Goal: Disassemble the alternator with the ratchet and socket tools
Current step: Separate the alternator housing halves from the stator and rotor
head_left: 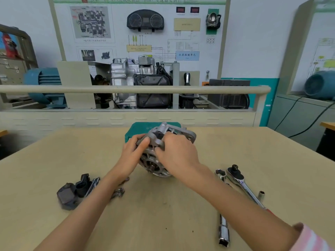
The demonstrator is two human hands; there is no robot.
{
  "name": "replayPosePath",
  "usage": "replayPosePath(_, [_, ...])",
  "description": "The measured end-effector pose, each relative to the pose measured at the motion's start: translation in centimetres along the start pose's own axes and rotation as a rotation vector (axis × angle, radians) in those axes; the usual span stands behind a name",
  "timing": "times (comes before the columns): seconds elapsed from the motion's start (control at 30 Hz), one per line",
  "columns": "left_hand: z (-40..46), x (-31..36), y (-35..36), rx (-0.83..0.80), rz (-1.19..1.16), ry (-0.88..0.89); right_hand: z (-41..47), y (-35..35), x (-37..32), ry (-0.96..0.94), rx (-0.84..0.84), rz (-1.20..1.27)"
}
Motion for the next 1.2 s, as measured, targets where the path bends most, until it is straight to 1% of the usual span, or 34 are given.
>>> replayPosePath(0.07, [-0.1, 1.3, 0.6, 0.114, -0.055, 0.098, 0.5, -0.2, 0.6, 0.052, -0.020, 0.026])
replayPosePath(0.1, [-0.2, 2.1, 1.4, 0.163, -0.038, 0.145, 0.8, -0.3, 1.0, 0.080, -0.032, 0.058])
replayPosePath(0.13, [0.0, 2.6, 2.2, 0.201, -0.031, 0.156, 1.2, -0.3, 1.5, 0.108, -0.047, 0.104])
replayPosePath(0.23, [1.6, 2.9, 3.0, 0.366, -0.149, 0.000, 2.0, 0.1, 3.0, 0.172, -0.115, 0.354])
replayPosePath(0.27, [2.2, 2.9, 2.8, 0.425, -0.181, -0.020, 2.3, 0.2, 3.8, 0.195, -0.103, 0.438])
replayPosePath(0.3, [2.6, 2.8, 2.5, 0.463, -0.180, -0.028, 2.7, 0.0, 4.7, 0.216, -0.053, 0.477])
replayPosePath(0.33, [3.0, 2.5, 2.4, 0.476, -0.173, -0.036, 3.1, -0.3, 5.4, 0.229, 0.024, 0.454])
replayPosePath(0.4, [3.5, 2.0, 2.2, 0.464, -0.173, -0.062, 4.0, -0.7, 6.5, 0.247, 0.140, 0.305])
replayPosePath(0.47, [3.9, 1.6, 1.9, 0.421, -0.217, -0.077, 4.8, -0.1, 7.0, 0.254, 0.134, 0.134])
replayPosePath(0.53, [4.7, 1.2, 1.6, 0.361, -0.268, -0.089, 5.3, 0.6, 7.2, 0.262, 0.083, 0.023])
replayPosePath(0.57, [5.1, 1.1, 1.6, 0.319, -0.290, -0.104, 5.4, 1.0, 7.3, 0.252, 0.040, 0.039])
replayPosePath(0.63, [5.9, 1.3, 1.7, 0.238, -0.345, -0.138, 5.4, 2.0, 6.9, 0.206, -0.050, 0.195])
replayPosePath(0.67, [6.1, 1.4, 1.7, 0.216, -0.371, -0.159, 5.2, 2.1, 6.6, 0.181, -0.057, 0.242])
replayPosePath(0.7, [6.3, 1.4, 1.8, 0.206, -0.380, -0.184, 4.9, 1.9, 6.4, 0.167, -0.023, 0.250])
replayPosePath(0.77, [6.1, 1.8, 2.2, 0.199, -0.389, -0.206, 4.1, 1.2, 6.3, 0.174, 0.078, 0.242])
replayPosePath(0.83, [5.5, 2.3, 2.4, 0.210, -0.394, -0.203, 3.6, 0.8, 6.0, 0.180, 0.112, 0.248])
replayPosePath(0.93, [5.0, 2.6, 2.3, 0.221, -0.373, -0.211, 3.3, 0.5, 5.8, 0.194, 0.094, 0.250])
replayPosePath(1.07, [4.9, 2.9, 1.8, 0.212, -0.280, -0.229, 3.3, 0.6, 5.8, 0.219, 0.055, 0.295])
replayPosePath(1.2, [4.0, 3.1, 1.6, 0.243, -0.293, -0.219, 3.1, 0.6, 5.7, 0.208, 0.002, 0.301])
Point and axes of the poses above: each hand's wrist, its own z-axis towards the middle knuckle, its own y-axis out of the palm, x = y × z, the point moved 7 cm from there along z, towards the middle knuckle, and after that the axes turned 1 degree about -z, right-handed, at the moved point
